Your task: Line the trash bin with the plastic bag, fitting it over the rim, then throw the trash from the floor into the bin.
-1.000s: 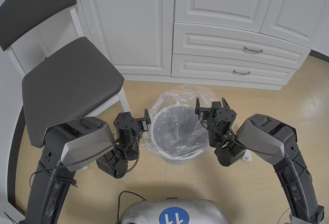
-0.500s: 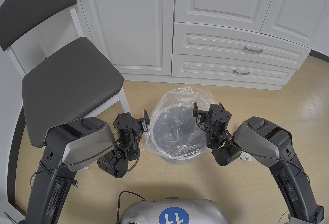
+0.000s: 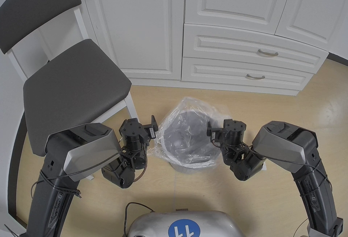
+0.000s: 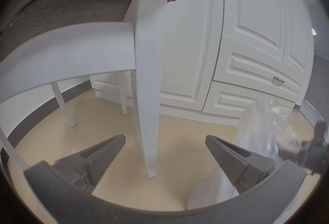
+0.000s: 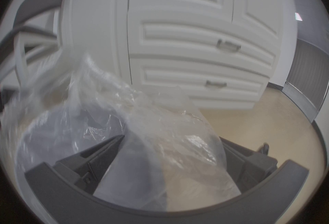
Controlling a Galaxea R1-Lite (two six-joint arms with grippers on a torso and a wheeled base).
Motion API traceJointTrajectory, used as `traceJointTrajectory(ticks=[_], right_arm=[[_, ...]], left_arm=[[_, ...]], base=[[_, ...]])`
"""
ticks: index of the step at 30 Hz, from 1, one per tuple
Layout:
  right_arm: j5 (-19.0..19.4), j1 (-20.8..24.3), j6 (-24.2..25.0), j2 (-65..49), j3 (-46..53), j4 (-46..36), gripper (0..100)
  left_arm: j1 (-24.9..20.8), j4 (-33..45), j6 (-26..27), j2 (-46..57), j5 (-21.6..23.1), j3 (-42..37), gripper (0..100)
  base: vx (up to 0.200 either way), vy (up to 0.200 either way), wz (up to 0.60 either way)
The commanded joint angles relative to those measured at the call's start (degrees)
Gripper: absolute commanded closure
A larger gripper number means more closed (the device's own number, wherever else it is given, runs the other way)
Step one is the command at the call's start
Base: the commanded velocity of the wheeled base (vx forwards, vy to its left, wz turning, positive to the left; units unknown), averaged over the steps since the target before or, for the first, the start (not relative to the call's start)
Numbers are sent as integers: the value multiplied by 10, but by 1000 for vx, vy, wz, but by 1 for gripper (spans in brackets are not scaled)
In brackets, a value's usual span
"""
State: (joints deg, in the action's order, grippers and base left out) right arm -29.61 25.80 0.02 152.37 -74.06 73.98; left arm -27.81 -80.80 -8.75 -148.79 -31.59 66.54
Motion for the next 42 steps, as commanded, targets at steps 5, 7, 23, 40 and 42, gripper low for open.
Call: traceJointTrajectory(ticks=[5,7,23,40,42], right_arm=[[21,15,30,-95,88,-53,0],[22,14,30,-109,95,-55,0],[22,-7,41,-139,79,-58,0],[194,-19,154,-302,179,-228,0],[238,-24,169,-323,190,-256,0]], left_arm=[[-10,-1,1,46,-4,-33,0],[-13,-1,1,58,-4,-42,0],[-52,-3,2,106,-3,-105,0],[-27,53,-112,215,159,-207,0],[-24,91,-125,257,215,-236,0]], base=[[0,0,0],[0,0,0],[0,0,0],[0,0,0],[0,0,0]])
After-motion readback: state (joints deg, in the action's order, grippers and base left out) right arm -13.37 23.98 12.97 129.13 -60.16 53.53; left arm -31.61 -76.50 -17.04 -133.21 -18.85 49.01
